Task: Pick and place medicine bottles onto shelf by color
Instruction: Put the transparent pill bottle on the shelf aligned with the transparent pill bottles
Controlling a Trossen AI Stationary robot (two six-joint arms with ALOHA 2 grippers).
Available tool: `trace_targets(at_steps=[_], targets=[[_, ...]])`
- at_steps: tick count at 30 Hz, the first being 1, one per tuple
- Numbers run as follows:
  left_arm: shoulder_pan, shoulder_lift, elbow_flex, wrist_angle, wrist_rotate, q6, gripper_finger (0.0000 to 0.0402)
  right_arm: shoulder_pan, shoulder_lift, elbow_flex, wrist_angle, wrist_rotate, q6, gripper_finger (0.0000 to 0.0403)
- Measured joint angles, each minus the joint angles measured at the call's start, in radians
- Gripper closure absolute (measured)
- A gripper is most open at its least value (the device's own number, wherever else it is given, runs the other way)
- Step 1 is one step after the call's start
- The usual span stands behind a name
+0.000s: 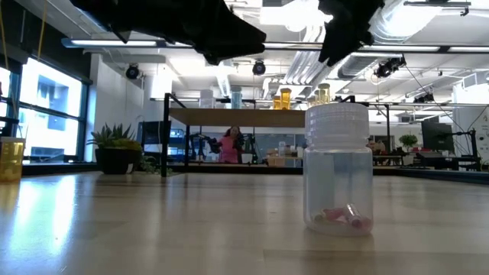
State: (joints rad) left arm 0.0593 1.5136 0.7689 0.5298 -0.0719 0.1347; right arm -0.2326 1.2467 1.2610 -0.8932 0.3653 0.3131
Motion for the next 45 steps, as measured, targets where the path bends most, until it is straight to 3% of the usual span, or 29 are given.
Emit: trace_targets(at_steps=[8,21,30,37,45], targets=[[-0.005,-0.139,0.001,-0.238,-0.069,-0.021,0.0190,0.201,-0.008,0.000,0.000,-0.002,0.086,0.0222],[-0.101,-0.398,0.000,-0.643,-0.084,-0.146,0.0190,0.447,0.057,0.001,0.007,0.055,0.182,0.0222],[-0.222,-0.432,-0.009,-0.883,-0.301,-0.299,0.0190,0.515,0.180,0.001,0.098,0.059,0.178,0.0222],[-0.297,-0.432,-0.103,-0.842,-0.333,-0.399,0.0190,0.544,0.256,0.000,0.112,0.001,0.180,0.0222],[-0.341,-0.431,-0.217,-0.630,-0.327,-0.431,0.0190,0.598,0.307,0.000,0.224,-0.116,0.207,0.0222]])
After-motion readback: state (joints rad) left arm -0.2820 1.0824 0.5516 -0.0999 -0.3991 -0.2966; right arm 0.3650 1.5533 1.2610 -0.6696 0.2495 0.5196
